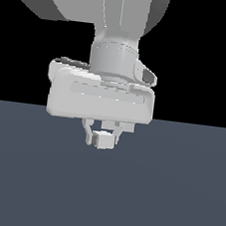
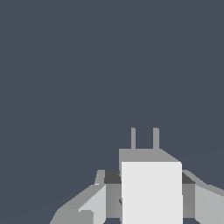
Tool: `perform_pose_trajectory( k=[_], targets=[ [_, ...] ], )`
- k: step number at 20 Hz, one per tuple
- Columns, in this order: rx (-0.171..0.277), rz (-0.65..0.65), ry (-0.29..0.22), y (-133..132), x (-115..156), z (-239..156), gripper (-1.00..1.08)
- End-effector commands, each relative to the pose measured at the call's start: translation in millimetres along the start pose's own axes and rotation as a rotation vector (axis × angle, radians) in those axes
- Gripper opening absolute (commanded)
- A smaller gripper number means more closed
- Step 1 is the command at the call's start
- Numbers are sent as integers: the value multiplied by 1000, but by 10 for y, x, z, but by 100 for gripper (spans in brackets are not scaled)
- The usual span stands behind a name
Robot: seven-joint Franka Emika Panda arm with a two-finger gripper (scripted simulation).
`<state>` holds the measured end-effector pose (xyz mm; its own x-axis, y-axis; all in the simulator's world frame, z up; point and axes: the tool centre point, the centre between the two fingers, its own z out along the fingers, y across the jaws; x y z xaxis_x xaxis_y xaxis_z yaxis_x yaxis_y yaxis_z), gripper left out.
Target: Plug the charger into the wall socket.
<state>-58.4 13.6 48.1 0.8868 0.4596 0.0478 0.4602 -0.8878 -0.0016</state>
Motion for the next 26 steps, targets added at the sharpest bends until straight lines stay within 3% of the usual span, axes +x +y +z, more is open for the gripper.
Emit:
perform_pose_trajectory(
  k=[1,15,26],
  targets=[
    [-3,75,0,49,90,-68,-100],
    [-22,452,0,411,456,-400,-100],
    [-28,566,-1,555,528,-496,-100]
  ],
)
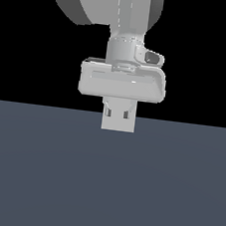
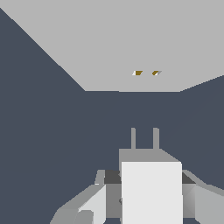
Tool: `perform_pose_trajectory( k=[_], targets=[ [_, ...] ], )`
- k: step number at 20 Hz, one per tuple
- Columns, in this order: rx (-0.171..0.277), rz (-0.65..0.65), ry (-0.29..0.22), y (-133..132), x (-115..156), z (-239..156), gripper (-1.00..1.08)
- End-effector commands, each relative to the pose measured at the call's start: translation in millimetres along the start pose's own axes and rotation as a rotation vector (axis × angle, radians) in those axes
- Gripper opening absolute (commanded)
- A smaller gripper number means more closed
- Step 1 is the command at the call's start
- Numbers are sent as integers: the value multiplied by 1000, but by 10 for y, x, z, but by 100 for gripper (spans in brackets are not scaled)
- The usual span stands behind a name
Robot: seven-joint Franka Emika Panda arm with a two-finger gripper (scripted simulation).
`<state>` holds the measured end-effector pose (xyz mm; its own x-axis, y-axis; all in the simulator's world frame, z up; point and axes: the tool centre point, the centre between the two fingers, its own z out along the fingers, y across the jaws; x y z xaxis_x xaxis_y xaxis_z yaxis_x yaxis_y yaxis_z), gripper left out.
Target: Plug the charger into the wall socket.
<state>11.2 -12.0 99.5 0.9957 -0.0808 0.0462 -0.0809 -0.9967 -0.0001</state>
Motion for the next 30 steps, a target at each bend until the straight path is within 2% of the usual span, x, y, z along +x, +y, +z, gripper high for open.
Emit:
perform_pose_trajectory(
  k=[1,10,22,30],
  targets=[
    [0,8,0,6,9,-6,-100],
    [0,7,0,6,50,-3,-100],
    [0,8,-1,13,410,15,-100],
    [0,8,-1,12,505,18,-100]
  ],
)
